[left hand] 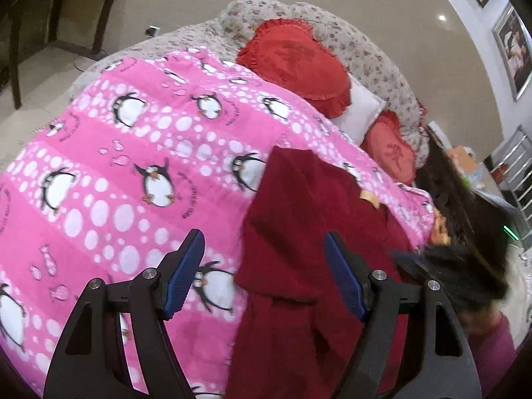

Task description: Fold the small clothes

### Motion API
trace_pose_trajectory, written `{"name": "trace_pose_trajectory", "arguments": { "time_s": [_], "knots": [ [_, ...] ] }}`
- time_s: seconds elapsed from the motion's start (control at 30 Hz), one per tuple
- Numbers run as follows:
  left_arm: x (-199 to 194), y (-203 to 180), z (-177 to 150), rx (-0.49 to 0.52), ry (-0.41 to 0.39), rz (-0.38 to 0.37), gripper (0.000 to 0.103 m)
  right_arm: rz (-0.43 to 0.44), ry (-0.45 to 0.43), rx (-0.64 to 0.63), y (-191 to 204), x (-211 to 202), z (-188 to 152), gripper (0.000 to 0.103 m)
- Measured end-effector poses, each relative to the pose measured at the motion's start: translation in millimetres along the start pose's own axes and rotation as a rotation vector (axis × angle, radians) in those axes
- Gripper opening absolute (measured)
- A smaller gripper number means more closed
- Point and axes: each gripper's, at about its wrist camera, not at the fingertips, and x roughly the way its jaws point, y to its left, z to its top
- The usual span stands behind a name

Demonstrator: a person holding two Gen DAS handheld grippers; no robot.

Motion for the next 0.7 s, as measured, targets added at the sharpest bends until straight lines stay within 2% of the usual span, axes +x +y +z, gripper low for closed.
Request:
{"name": "trace_pose_trajectory", "arguments": {
  "time_s": [0.07, 0.2, 0.3, 0.33, 0.4, 0.43, 0.5, 0.6, 0.7],
  "knots": [
    [6, -6, -1, 0.023, 0.013, -0.027, 0.075, -0.049, 0.035, 0.052, -21, 26, 15, 0.003],
    [20, -20, -5, 0.077, 0.037, -0.045, 0.075, -0.09, 0.037, 0.178, -58, 62, 31, 0.003],
    [34, -29, -5, 0.103, 0.057, -0.059, 0.075, -0.016, -0.007, 0.293, -78, 69, 29, 0.004],
    [40, -32, -3, 0.106, 0.064, -0.054, 0.075, 0.006, -0.029, 0.321, -81, 65, 27, 0.005],
    [48, -35, -2, 0.102, 0.076, -0.054, 0.075, 0.023, -0.077, 0.357, -85, 50, 22, 0.018],
    [53, -38, 0, 0.104, 0.081, -0.06, 0.075, 0.024, -0.104, 0.377, -87, 39, 18, 0.032],
    [60, -42, 1, 0.121, 0.082, -0.056, 0.076, 0.048, -0.157, 0.41, -88, 15, 4, 0.034],
    [71, -46, 1, 0.156, 0.083, -0.015, 0.076, 0.077, -0.22, 0.392, -79, -28, -25, 0.034],
    [79, -40, 3, 0.134, 0.082, 0.014, 0.076, -0.025, -0.288, 0.359, -70, -76, -68, 0.039]
  ]
}}
